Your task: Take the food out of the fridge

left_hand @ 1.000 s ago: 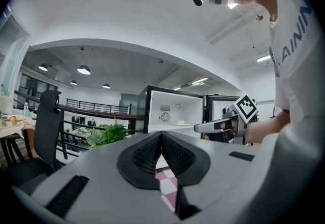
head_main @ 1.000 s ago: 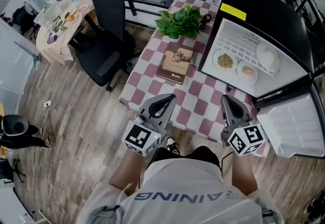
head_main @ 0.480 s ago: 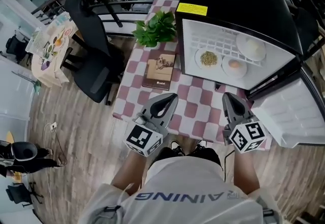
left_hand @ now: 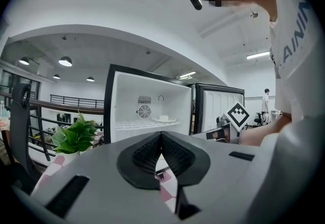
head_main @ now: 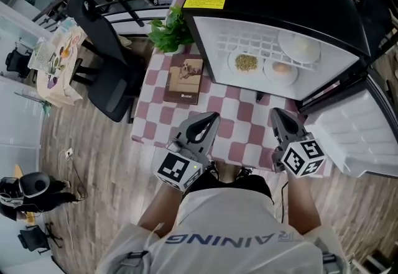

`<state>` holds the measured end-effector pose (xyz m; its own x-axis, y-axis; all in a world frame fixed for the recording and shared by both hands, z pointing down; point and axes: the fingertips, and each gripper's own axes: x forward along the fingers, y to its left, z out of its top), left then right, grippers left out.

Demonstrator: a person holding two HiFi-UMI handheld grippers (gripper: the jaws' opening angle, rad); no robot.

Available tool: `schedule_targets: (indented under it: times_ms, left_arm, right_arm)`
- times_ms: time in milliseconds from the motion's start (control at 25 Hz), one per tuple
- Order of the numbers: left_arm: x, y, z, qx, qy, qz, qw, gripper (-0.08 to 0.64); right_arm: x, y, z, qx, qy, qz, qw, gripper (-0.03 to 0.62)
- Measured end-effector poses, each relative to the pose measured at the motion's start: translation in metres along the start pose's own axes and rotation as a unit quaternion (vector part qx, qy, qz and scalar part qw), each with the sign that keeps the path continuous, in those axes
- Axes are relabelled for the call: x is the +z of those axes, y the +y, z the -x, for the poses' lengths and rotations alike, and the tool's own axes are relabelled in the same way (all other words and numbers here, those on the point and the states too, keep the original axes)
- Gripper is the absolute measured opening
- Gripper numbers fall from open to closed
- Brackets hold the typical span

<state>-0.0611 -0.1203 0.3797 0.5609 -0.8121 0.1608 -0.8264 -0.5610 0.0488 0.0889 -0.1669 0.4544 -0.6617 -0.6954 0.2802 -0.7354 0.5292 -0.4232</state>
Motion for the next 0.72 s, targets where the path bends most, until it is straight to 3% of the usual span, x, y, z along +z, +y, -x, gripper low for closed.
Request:
schedule_targets:
  times_ms: [200,400,520,720]
  left_arm:
    - [0.003,0.017,-0.003,-0.016,-0.005,0.000,0.9999,0.009]
    - [0.000,0.030,0.002,-0.019,-0.001,0.003,0.9998,0.009]
    - [-0.005,0.040,0.008,-0.012,0.005,0.008,0.9999,0.009]
    - [-0.016,0.053,0.014,-0.004,0.013,0.017,0.9998,0.009]
  right_arm:
    - [-0.009,-0.015,-0.030,-0.032,0.012,-0.077,0.996,0.020]
    - [-0.025,-0.041,-0.070,-0.064,0.020,-0.186,0.980,0.024]
    - [-0.036,-0.054,-0.097,-0.067,0.025,-0.255,0.964,0.100]
    - [-0.051,-0.083,-0.135,-0.088,0.005,-0.376,0.923,0.115]
